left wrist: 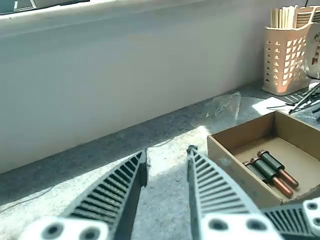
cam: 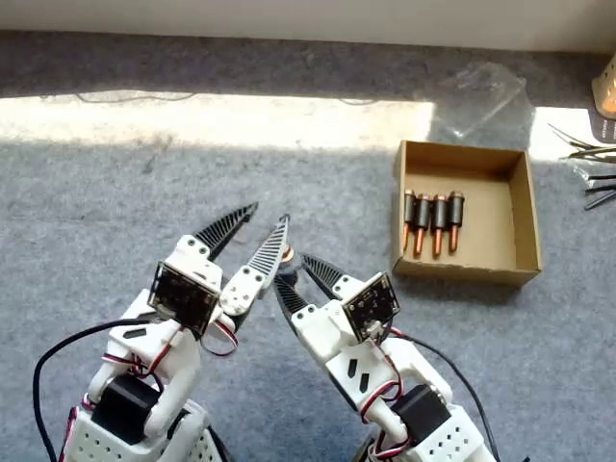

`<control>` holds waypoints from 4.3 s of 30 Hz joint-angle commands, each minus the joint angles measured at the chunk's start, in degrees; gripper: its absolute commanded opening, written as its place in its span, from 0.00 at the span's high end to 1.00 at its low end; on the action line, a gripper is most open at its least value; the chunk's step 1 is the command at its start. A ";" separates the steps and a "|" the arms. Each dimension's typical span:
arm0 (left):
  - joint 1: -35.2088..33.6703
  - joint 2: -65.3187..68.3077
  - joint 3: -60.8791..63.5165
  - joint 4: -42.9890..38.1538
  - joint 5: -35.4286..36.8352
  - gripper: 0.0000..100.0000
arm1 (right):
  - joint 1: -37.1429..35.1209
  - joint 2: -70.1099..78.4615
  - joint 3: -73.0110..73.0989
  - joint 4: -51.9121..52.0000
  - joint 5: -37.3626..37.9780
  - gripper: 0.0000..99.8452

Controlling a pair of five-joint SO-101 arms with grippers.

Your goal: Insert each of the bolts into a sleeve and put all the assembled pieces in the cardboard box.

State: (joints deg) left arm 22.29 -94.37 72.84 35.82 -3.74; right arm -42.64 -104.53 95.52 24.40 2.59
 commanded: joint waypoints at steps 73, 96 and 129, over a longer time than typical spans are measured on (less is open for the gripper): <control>-25.45 -9.80 24.31 40.26 -0.09 0.99 | 34.15 -0.13 -22.29 13.49 0.00 1.00; -25.45 -9.80 24.31 40.26 -0.09 0.99 | 54.02 82.15 -64.13 15.16 6.33 1.00; -25.45 -9.80 24.31 40.26 -0.09 0.99 | 55.52 112.48 -92.79 28.09 6.15 0.85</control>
State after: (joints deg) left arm -4.09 -104.04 95.87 75.91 -3.56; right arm 13.80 13.01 9.54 47.25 8.40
